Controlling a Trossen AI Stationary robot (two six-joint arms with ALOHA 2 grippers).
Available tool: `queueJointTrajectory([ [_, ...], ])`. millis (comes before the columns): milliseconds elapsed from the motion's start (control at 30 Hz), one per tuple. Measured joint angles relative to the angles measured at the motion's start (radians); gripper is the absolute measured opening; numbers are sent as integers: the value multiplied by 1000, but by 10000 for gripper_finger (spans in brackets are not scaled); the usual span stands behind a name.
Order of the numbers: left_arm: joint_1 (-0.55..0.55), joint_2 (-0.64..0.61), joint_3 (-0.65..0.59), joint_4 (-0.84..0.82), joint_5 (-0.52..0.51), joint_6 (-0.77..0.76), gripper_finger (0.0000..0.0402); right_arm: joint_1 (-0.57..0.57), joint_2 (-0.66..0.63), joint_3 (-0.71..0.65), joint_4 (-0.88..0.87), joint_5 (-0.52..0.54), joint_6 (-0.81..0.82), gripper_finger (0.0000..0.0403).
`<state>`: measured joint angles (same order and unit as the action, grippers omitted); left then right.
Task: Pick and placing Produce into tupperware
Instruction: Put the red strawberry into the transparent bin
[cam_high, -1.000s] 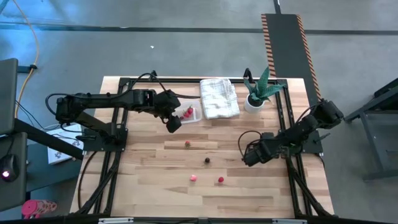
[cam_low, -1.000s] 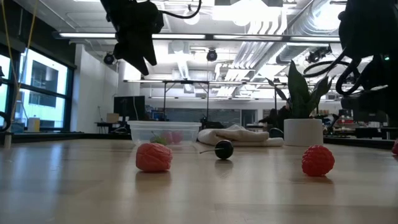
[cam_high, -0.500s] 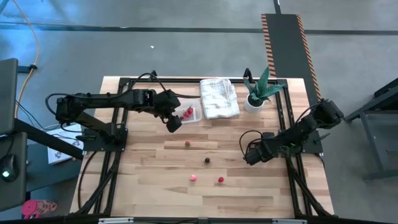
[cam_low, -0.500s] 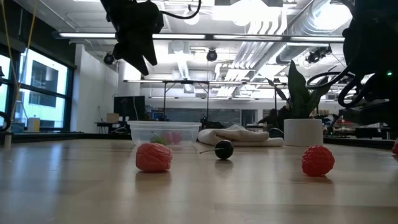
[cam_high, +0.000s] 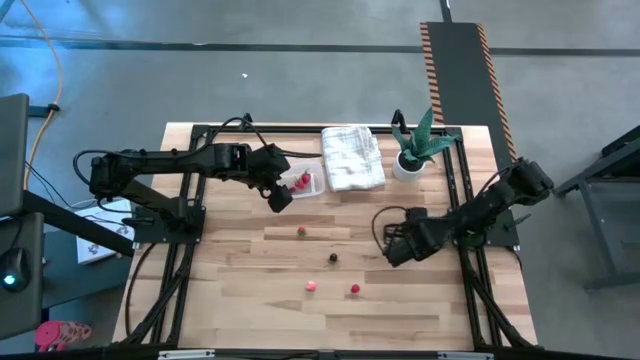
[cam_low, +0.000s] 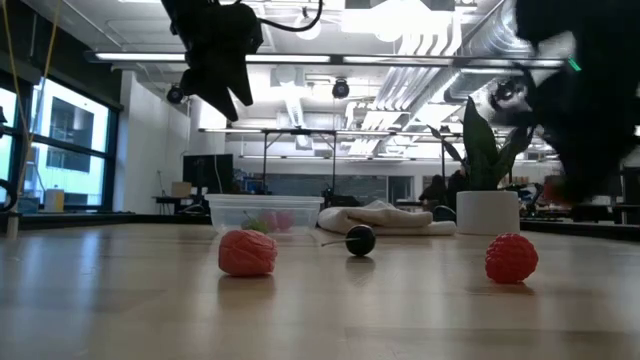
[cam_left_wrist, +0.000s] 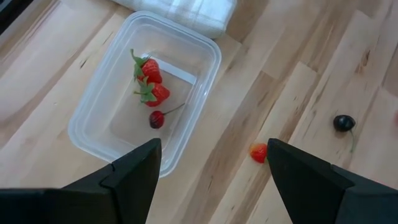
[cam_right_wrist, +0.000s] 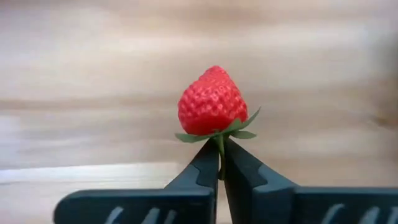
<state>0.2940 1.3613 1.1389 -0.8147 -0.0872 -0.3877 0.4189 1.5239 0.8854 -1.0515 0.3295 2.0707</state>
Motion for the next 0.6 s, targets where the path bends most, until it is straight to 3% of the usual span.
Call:
queueJointTrajectory([
  [133, 0, 0, 0, -14, -9, -10, 282, -58, -1, 155, 5, 210, -171, 1],
  [300, 0, 0, 0, -98, -34, -43, 282, -195, -1, 314, 89, 304, -568, 1],
  [433, 0, 0, 0, -228, -64, -101, 282, -334, -1, 368, 266, 277, -971, 0],
  [600, -16, -27, 0, -354, -109, -185, 282, -518, 1, 340, 518, 34, -1291, 0],
])
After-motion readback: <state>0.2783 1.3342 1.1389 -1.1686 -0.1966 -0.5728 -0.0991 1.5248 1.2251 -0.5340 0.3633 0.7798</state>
